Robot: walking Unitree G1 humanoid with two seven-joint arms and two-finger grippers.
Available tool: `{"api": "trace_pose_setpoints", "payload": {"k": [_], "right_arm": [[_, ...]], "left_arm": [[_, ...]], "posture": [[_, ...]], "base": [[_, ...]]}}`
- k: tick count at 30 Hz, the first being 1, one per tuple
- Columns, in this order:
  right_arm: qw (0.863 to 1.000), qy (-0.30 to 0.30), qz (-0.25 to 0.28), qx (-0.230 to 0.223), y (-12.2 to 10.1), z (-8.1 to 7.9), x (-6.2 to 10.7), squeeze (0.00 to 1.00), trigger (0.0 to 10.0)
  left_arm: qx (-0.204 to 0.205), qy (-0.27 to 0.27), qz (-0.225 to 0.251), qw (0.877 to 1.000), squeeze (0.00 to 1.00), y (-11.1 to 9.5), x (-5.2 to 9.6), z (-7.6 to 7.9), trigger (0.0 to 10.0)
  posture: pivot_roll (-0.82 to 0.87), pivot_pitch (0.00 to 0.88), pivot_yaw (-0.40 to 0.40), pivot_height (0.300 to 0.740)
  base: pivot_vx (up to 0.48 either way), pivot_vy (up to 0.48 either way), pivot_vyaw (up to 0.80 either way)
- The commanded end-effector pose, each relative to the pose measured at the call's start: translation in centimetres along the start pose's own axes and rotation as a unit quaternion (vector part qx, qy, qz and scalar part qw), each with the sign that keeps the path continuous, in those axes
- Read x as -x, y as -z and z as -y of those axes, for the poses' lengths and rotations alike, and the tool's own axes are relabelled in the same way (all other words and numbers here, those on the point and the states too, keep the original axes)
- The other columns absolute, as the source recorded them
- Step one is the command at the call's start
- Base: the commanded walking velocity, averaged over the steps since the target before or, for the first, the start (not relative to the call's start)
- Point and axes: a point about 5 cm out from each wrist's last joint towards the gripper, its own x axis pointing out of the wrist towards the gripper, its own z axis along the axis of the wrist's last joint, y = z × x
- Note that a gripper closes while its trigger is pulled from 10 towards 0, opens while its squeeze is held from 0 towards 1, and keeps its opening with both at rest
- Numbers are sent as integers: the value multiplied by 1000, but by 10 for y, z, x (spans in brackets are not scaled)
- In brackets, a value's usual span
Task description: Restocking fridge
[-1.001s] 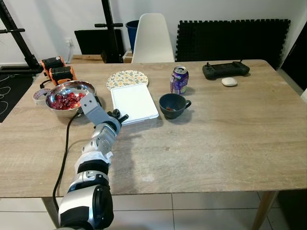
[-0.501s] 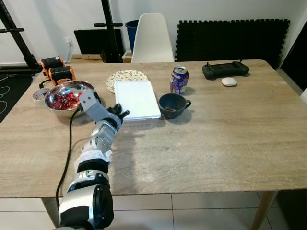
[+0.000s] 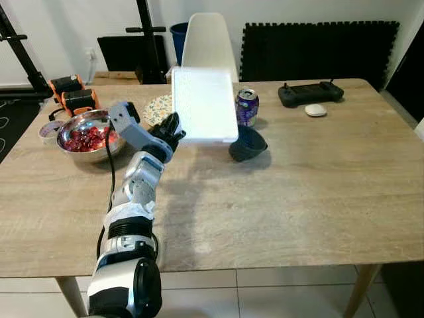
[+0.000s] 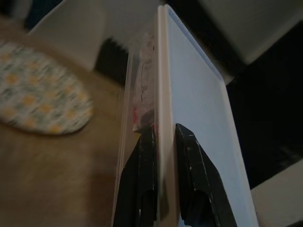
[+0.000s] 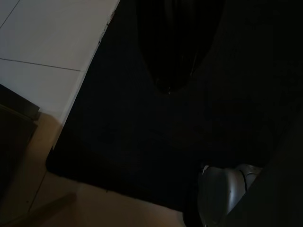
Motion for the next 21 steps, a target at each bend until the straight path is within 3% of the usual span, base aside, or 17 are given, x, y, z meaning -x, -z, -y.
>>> {"api": "trace_pose_setpoints", "payload": {"k": [1,3,4,12,21], "right_arm": [[1000,2,-7,-3,4,1,1,0,10000],[1000,4,-6,-5,4,2,1,0,10000],[1000,9,-3,-10,3,4,1,0,10000],[1000,17,3,-17,0,9,1,0,10000],[1000,18,3,-19,-1,11,1,0,10000]], "left_arm": [[14,46,29,998,0,-12,-2,11,7922],[20,60,38,997,0,-17,0,12,7922],[28,84,60,994,0,-26,3,14,10000],[9,111,84,990,0,-45,12,13,10000],[-11,121,57,991,0,-46,26,5,10000]], "posture": [[-63,54,-3,740],[-63,54,-3,740],[-64,51,-2,740],[-60,47,-4,740],[-50,44,-4,740]], "base": [[0,0,0],[0,0,0],[0,0,0],[0,0,0],[0,0,0]]}}
